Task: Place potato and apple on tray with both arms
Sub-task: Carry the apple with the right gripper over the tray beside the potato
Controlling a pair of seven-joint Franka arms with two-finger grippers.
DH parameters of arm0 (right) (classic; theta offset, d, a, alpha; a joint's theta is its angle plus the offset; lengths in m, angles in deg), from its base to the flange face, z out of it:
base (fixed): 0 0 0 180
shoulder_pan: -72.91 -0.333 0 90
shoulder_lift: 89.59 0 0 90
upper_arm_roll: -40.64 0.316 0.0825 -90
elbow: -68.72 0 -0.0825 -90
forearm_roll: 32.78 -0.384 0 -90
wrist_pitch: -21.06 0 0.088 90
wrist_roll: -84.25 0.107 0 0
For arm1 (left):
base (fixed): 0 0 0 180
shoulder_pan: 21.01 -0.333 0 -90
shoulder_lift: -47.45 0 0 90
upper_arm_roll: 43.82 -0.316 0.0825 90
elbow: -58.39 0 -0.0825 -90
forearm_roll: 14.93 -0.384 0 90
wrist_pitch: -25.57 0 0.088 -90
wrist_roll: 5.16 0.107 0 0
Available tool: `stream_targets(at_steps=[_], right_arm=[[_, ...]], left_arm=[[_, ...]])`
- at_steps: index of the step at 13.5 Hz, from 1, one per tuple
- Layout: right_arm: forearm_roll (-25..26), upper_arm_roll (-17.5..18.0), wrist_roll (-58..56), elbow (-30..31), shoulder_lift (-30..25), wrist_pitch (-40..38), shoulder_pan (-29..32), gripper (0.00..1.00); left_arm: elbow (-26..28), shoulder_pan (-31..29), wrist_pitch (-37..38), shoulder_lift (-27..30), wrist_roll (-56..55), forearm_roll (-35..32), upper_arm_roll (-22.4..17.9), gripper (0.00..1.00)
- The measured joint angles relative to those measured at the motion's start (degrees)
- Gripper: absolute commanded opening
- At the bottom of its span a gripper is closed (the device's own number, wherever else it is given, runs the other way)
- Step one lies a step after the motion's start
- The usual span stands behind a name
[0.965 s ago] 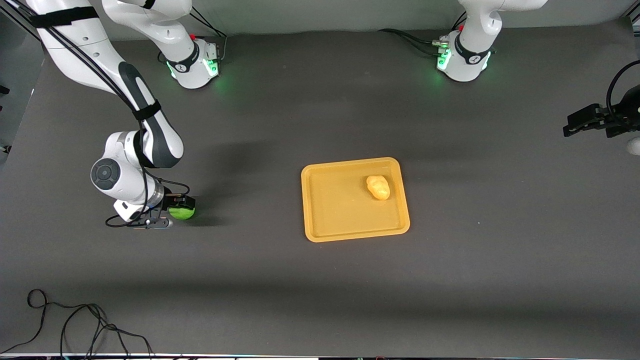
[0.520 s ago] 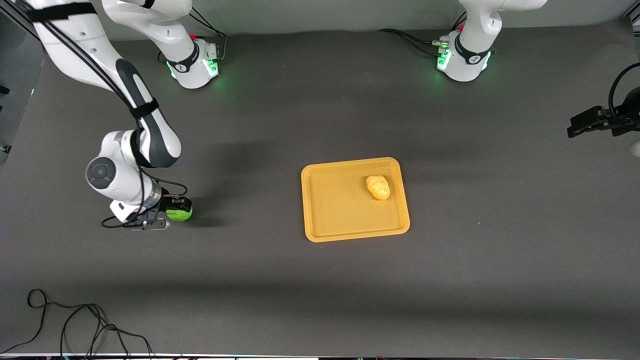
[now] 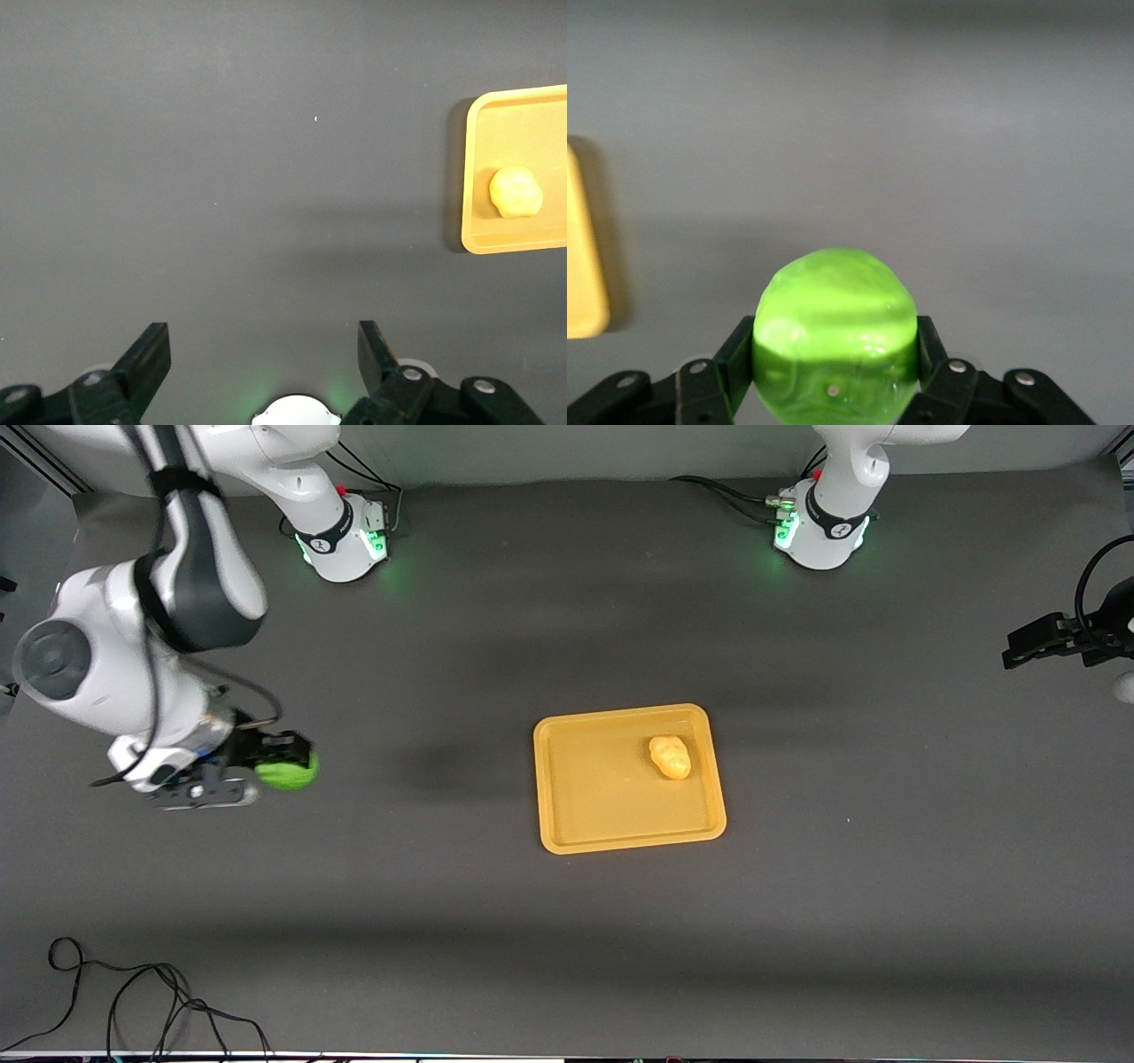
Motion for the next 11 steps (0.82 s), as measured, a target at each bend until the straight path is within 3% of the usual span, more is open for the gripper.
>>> stream_targets(at_steps=[3, 7, 11], right_arm=[[-0.04, 0.40, 15.47, -6.63, 4.91, 0.01, -12.57, 0.39], [-0.05, 0.54, 33.85, -22.00, 18.07, 0.11, -25.72, 0.38], [-0.03, 0.42, 41.58, -31.98, 30.74, 0.25, -30.39, 0.38]], left_arm=[[-0.06, 0.00, 0.00, 0.00, 0.00, -0.01, -0.03, 0.97], [-0.11, -0.05, 0.00, 0.00, -0.32, -0.04, -0.14, 0.99], [-0.67, 0.08, -0.11, 0.00, -0.77, -0.06, -0.09, 1.00]])
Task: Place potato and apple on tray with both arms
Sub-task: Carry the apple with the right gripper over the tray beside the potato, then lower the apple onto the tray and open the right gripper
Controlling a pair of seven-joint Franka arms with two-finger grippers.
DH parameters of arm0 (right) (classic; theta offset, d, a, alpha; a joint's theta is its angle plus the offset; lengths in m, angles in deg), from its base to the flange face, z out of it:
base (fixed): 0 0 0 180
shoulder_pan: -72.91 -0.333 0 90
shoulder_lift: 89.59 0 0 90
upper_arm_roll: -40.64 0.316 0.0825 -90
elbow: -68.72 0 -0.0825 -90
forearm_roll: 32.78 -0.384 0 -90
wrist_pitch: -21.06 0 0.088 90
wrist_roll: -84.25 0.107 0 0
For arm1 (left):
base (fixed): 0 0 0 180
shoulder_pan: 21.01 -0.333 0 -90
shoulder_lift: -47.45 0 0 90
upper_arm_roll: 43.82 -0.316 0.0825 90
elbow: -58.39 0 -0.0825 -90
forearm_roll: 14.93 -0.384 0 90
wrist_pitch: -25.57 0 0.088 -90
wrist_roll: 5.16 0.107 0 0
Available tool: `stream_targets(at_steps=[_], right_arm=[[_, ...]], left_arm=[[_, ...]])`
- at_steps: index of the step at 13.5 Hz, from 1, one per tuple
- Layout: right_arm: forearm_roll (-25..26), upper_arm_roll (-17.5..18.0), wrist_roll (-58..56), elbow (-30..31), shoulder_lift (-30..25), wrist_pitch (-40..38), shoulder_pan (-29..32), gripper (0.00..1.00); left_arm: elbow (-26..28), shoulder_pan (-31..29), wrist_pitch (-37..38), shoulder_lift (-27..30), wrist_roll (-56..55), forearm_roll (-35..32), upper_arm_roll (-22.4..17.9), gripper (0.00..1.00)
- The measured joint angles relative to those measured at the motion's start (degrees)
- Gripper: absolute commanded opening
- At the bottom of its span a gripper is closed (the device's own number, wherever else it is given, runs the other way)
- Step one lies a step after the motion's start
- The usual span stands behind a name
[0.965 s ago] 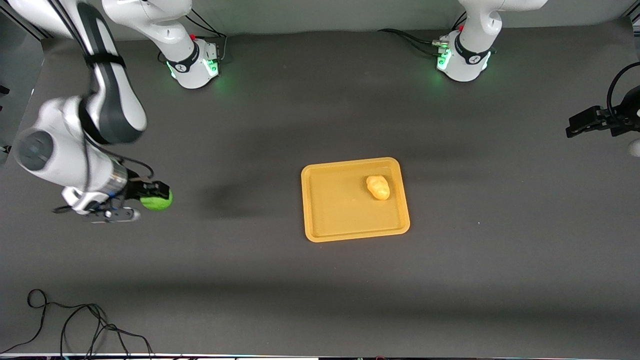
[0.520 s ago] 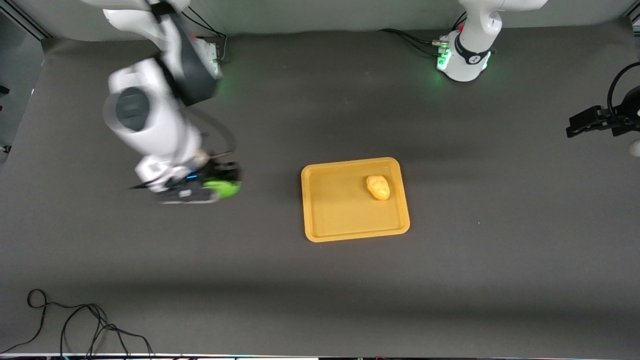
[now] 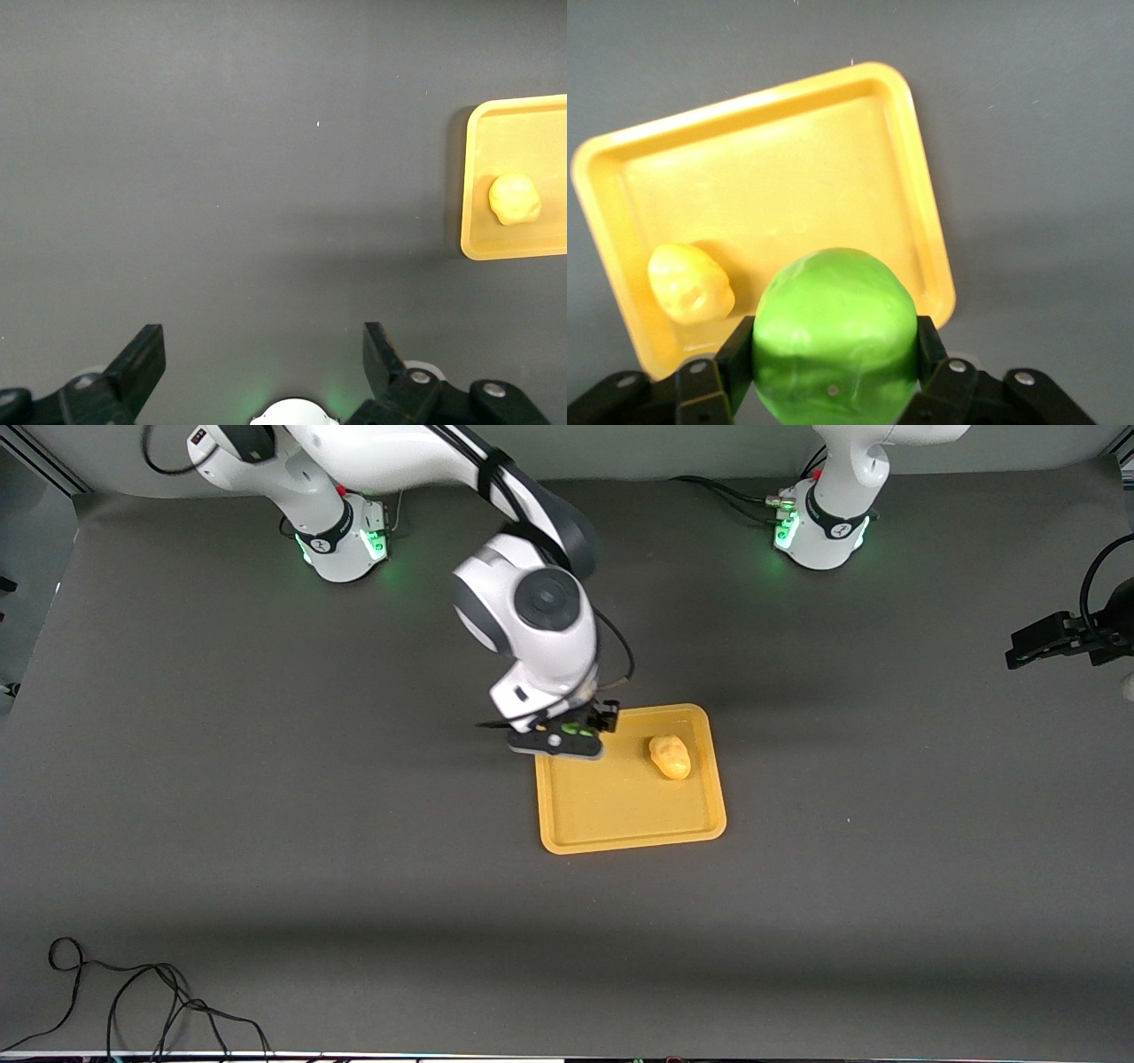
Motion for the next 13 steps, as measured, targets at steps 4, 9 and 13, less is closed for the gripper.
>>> stream_targets(at_steps=[4, 9, 13], right_arm=[[0.00, -0.12, 0.25, -2.68, 8.89, 5.90, -0.09, 0.38], [0.00, -0.07, 0.85, -3.91, 14.32, 10.98, -2.02, 0.38], [0.00, -0.15, 0.86, -4.18, 15.21, 12.11, -2.09, 0.38]], left_arm=[[-0.33, 0.09, -0.08, -0.29, 0.00, -0.09, 0.04, 1.00], [-0.38, 0.20, -0.10, -0.33, 0.01, -0.12, 0.07, 1.00], [-0.39, 0.21, -0.32, -0.33, 0.01, -0.12, 0.08, 1.00]])
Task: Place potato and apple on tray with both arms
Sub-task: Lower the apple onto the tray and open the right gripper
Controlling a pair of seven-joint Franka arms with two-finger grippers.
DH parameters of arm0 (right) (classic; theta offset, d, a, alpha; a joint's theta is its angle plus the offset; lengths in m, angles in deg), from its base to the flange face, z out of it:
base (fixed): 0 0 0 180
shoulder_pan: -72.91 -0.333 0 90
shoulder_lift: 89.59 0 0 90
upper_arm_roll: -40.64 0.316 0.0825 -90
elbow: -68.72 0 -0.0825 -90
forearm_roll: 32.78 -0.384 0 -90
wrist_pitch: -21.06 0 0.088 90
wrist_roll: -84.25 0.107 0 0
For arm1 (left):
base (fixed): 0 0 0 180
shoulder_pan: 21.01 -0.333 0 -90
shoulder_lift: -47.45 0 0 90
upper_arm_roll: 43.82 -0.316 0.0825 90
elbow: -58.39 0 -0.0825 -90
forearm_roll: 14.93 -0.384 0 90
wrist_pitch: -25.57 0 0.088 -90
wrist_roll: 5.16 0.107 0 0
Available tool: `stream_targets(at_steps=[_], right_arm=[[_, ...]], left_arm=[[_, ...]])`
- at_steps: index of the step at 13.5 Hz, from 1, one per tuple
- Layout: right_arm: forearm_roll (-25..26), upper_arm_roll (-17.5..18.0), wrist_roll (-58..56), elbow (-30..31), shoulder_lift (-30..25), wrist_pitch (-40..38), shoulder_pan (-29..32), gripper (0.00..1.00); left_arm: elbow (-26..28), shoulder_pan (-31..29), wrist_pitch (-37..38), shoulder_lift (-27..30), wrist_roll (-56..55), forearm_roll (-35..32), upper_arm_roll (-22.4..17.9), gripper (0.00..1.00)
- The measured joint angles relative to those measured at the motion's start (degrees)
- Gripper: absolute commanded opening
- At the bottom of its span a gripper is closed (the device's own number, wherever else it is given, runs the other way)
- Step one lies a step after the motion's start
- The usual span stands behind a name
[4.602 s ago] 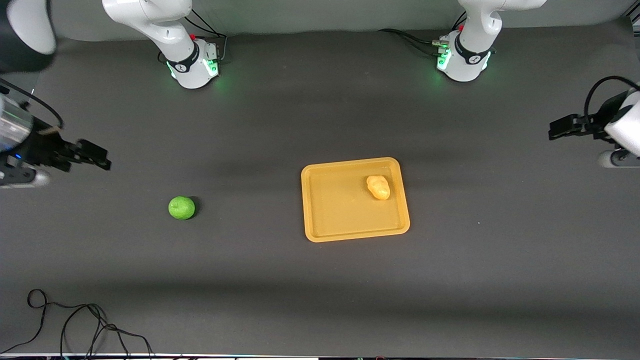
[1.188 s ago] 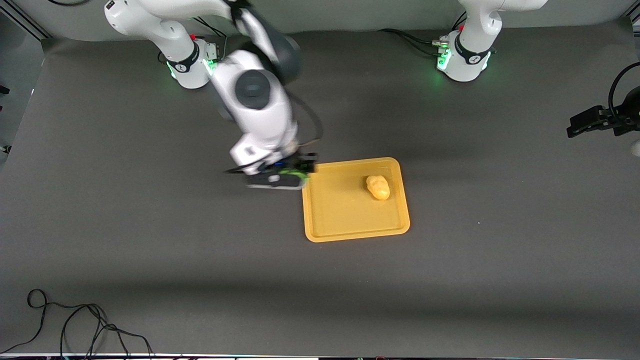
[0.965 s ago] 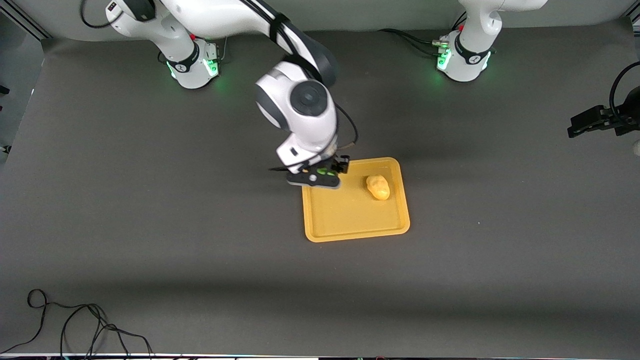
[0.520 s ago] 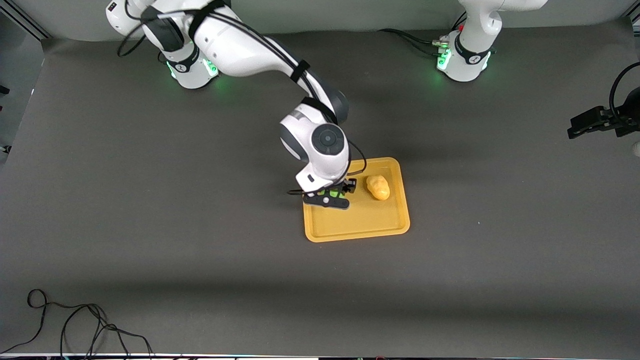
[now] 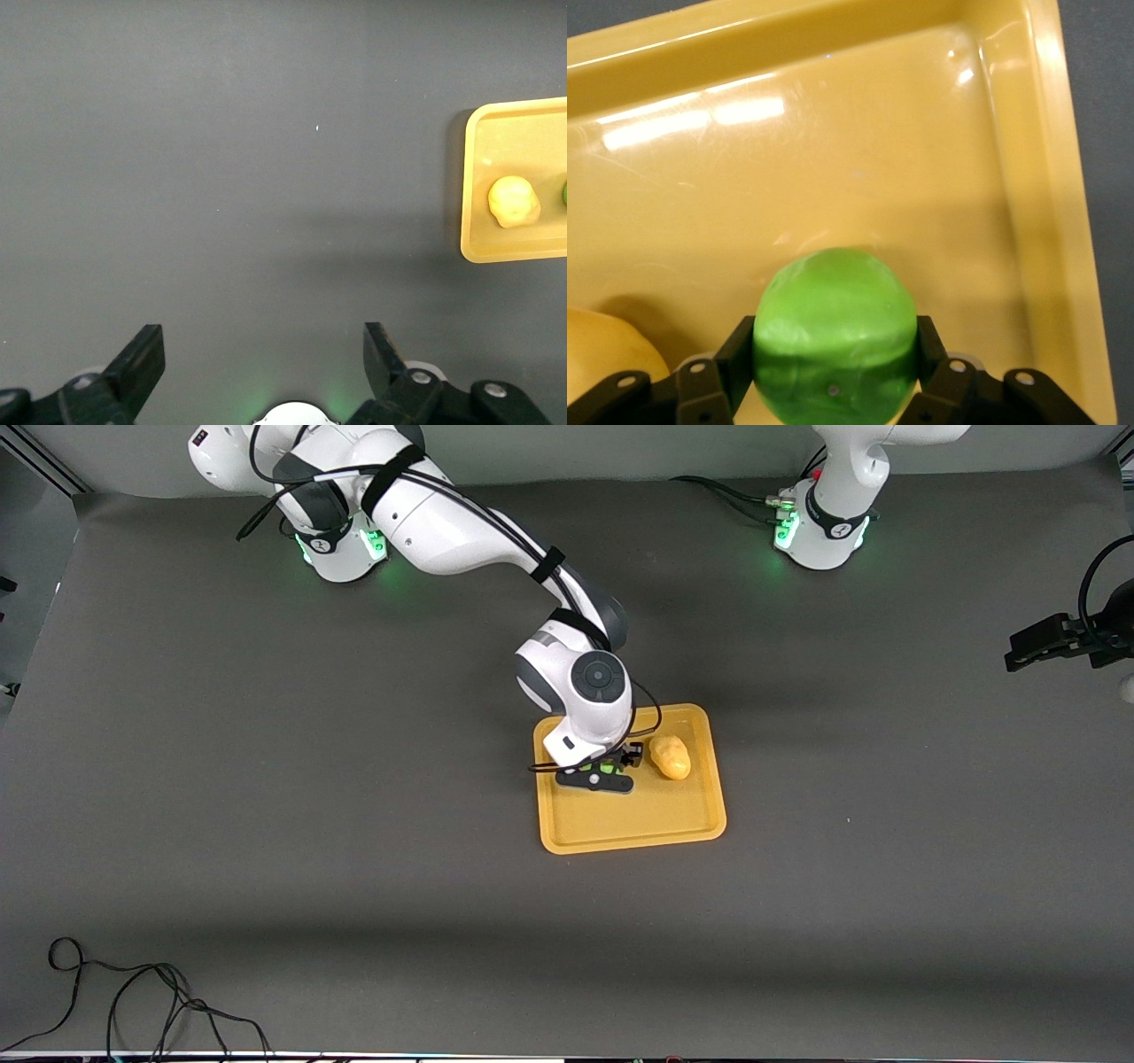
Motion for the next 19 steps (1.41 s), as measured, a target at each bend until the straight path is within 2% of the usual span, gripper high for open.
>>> stream_targets(at_steps=[10, 11, 12, 13, 19], right_arm=[[0.00, -0.87, 0.00, -0.01, 0.10, 1.01, 0.05, 0.38], [0.00, -0.87, 0.00, -0.01, 0.11, 1.11, 0.05, 0.41], [0.00, -0.87, 0.00, -0.01, 0.12, 1.26, 0.05, 0.76], [0.00, -0.88, 0.00, -0.01, 0.14, 1.35, 0.05, 1.00], [0.01, -1.33, 0.00, -0.73, 0.31, 1.98, 0.23, 1.00]], left_arm=[[-0.34, 0.01, -0.35, 0.00, 0.00, -0.04, 0.00, 1.00], [-0.38, 0.01, -0.35, 0.00, 0.00, -0.06, 0.00, 1.00], [-0.42, 0.01, -0.35, 0.00, 0.00, -0.07, 0.00, 1.00], [-0.45, 0.01, -0.35, 0.00, 0.00, -0.09, 0.00, 1.00], [-0.87, 0.01, -0.35, 0.00, 0.00, -0.10, 0.00, 1.00]])
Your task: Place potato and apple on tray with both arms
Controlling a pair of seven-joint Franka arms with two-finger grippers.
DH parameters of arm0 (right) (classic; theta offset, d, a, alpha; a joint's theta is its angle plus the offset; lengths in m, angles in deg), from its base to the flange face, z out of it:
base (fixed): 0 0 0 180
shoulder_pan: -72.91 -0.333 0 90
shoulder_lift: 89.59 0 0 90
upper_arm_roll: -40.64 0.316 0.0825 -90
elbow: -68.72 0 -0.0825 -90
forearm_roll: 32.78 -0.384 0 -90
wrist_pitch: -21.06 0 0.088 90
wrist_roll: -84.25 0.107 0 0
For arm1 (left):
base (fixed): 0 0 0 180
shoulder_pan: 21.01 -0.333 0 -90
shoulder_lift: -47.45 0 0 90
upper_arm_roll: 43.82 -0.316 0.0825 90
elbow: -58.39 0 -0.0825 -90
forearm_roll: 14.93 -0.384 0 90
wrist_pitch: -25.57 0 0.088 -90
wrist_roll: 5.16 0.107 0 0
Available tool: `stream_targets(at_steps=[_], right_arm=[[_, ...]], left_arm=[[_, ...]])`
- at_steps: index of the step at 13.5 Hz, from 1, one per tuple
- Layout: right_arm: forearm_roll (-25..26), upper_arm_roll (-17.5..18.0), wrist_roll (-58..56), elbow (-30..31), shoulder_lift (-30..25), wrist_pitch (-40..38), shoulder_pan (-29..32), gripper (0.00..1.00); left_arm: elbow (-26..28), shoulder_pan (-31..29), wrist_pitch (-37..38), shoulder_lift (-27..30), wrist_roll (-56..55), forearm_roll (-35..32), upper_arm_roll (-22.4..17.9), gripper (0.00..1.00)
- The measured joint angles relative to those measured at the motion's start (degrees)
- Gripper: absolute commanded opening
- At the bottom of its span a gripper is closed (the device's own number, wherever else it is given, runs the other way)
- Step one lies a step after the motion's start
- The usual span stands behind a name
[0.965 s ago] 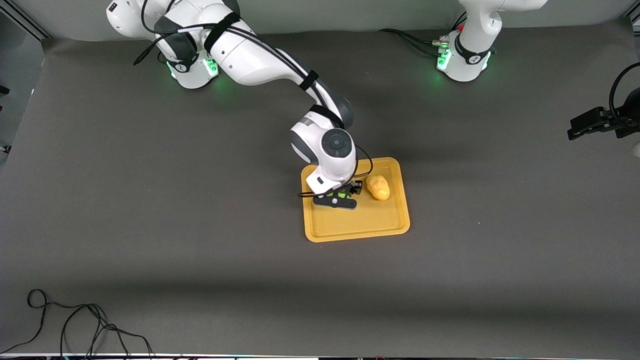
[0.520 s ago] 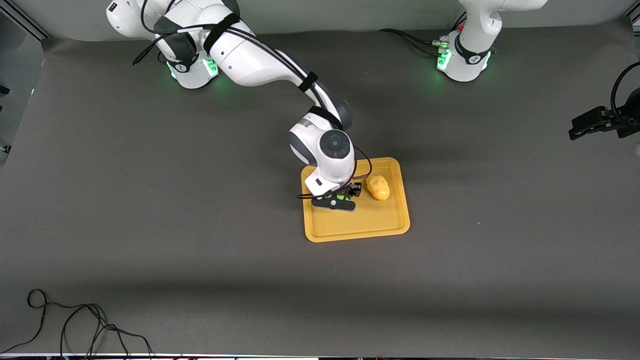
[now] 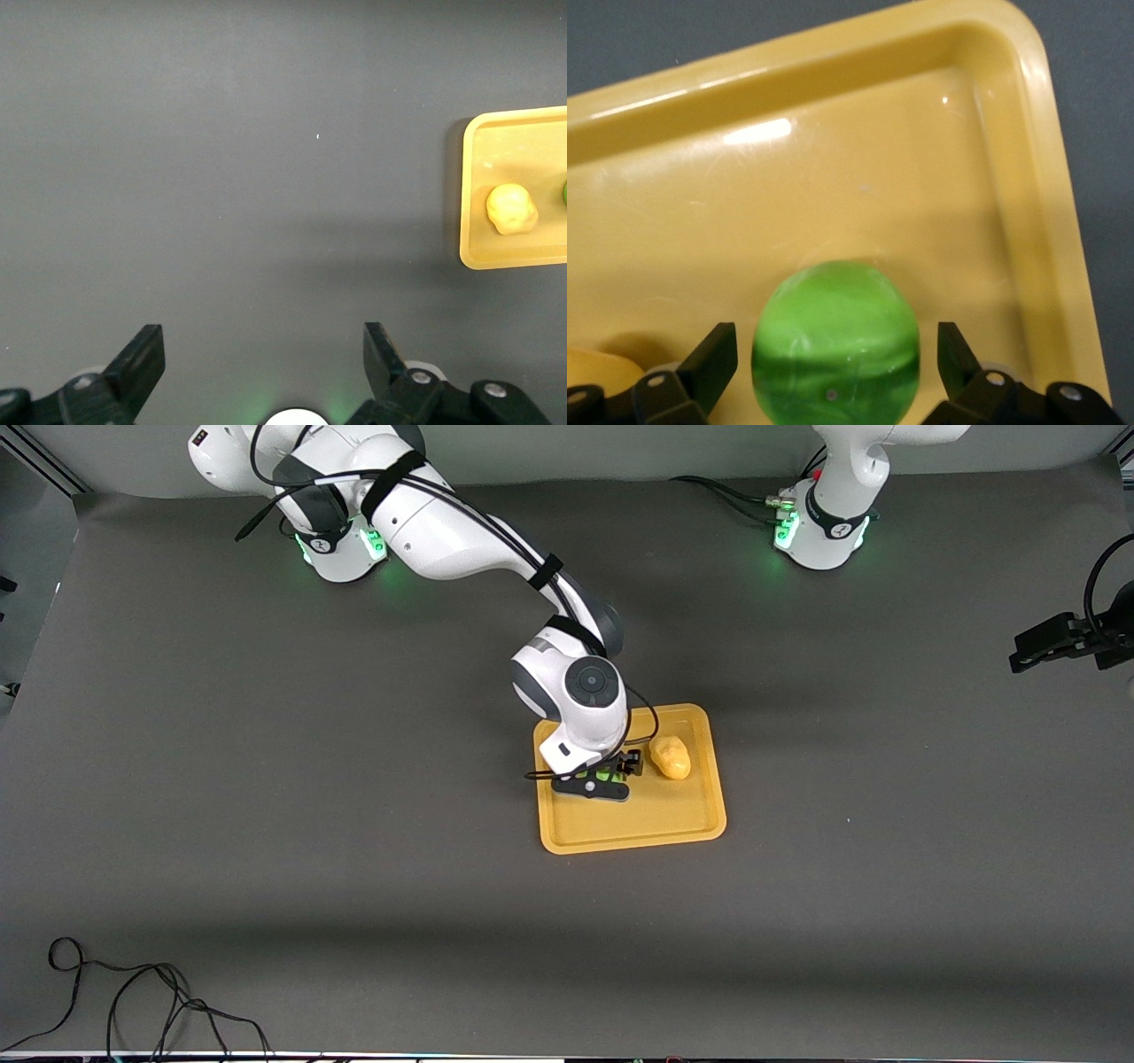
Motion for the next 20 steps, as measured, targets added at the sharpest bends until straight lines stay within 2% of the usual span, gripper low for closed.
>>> stream_targets(at_steps=[2, 4, 7, 10, 12, 16, 18, 20], right_arm=[[0.02, -0.42, 0.00, -1.73, -1.43, -2.38, 0.08, 1.00], [0.03, -0.76, 0.00, -3.88, -5.31, -8.07, 0.29, 1.00], [0.13, -0.90, -1.16, -5.31, -14.91, -18.06, 1.91, 1.00], [0.30, -2.11, -10.75, -4.16, -25.22, -30.40, 6.25, 1.00], [0.30, -2.48, -17.24, 0.07, -32.39, -34.70, 11.36, 1.00], [0.35, -2.75, -27.26, 14.66, -47.15, -35.78, 20.08, 1.00], [0.37, -2.74, -34.85, 18.83, -51.46, -36.48, 26.38, 1.00], [0.37, -2.69, -42.65, 20.28, -52.78, -36.82, 33.09, 1.00]], left_arm=[[-0.19, 0.00, 0.00, 0.00, 0.00, 0.00, 0.00, 1.00], [-0.29, 0.06, 0.00, 0.00, 0.00, 0.00, 0.06, 1.00], [-0.43, 0.35, 0.00, -0.01, 0.00, -0.01, 0.31, 1.00], [-0.56, 0.53, 0.00, -0.02, 0.00, -0.13, 0.35, 1.00], [-0.65, 0.56, 0.00, -0.01, 0.00, -0.39, 0.34, 1.00], [-0.68, 0.62, 0.00, -0.01, 0.00, -0.72, 0.41, 1.00], [-0.69, 0.65, 0.00, -0.01, 0.00, -0.75, 0.50, 1.00], [-0.69, 0.66, 0.00, -0.01, 0.00, -0.76, 0.50, 1.00]])
